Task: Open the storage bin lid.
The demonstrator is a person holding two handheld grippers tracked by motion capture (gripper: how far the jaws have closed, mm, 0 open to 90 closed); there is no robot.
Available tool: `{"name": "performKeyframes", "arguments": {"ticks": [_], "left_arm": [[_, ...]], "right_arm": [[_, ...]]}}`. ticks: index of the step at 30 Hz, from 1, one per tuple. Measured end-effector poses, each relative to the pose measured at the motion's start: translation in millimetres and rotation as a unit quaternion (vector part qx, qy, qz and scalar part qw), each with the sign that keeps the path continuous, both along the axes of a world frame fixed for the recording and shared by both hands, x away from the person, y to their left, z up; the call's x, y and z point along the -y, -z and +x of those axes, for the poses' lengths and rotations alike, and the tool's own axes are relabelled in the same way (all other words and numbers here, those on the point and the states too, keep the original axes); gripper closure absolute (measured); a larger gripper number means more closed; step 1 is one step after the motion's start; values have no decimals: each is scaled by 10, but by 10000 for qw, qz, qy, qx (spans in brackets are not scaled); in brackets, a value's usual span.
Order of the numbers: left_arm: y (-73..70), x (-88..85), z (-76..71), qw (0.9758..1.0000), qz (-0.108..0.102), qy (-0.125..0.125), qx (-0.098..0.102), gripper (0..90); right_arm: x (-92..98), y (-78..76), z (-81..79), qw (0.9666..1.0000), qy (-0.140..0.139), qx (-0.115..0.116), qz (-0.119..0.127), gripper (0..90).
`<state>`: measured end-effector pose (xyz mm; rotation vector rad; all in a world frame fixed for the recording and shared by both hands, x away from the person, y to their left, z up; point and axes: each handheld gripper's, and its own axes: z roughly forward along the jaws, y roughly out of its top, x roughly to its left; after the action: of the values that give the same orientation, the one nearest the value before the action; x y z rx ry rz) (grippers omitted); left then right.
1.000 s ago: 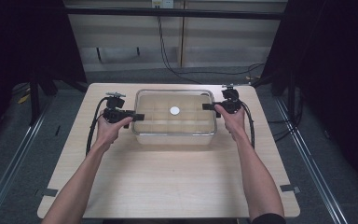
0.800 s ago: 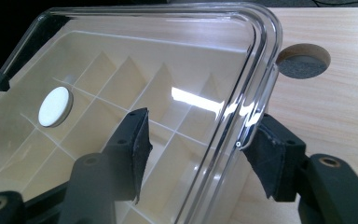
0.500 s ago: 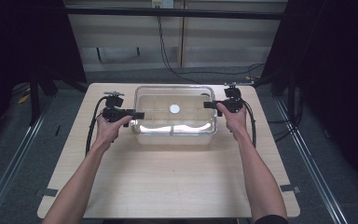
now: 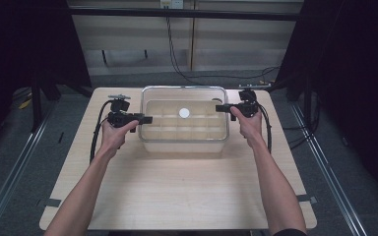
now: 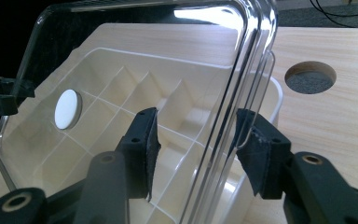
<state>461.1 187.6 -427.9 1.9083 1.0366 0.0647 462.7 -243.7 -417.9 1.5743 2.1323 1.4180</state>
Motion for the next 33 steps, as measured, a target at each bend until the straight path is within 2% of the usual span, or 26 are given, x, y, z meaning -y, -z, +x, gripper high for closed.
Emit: {"name": "performKeyframes", "arguments": {"ticks": [5,6,9,12,15,19,27,33], "left_arm": [[-29,-5,-14,10000,34,0,65,497],[-43,3,-26,9999,65,3,89,496],[-49,7,-34,10000,22,-11,93,498],[-62,12,-43,9999,-48,11,98,499],[-69,5,-42,9999,-29,45,109,503],[-94,13,-62,9999,-61,-18,116,504],[-145,1,-92,9997,-121,5,205,518],[-181,-21,-117,9996,-146,47,257,541]], "right_arm": [[12,-26,-16,10000,22,13,60,527],[1,-49,-32,9999,115,-18,93,529],[-10,-66,-53,9998,168,14,101,531],[0,-86,-70,9997,161,35,162,543],[6,-105,-82,9997,154,46,177,553],[27,-139,-113,9994,166,50,313,586],[30,-217,-175,9992,146,106,359,612],[59,-258,-217,9984,91,176,537,648]]}}
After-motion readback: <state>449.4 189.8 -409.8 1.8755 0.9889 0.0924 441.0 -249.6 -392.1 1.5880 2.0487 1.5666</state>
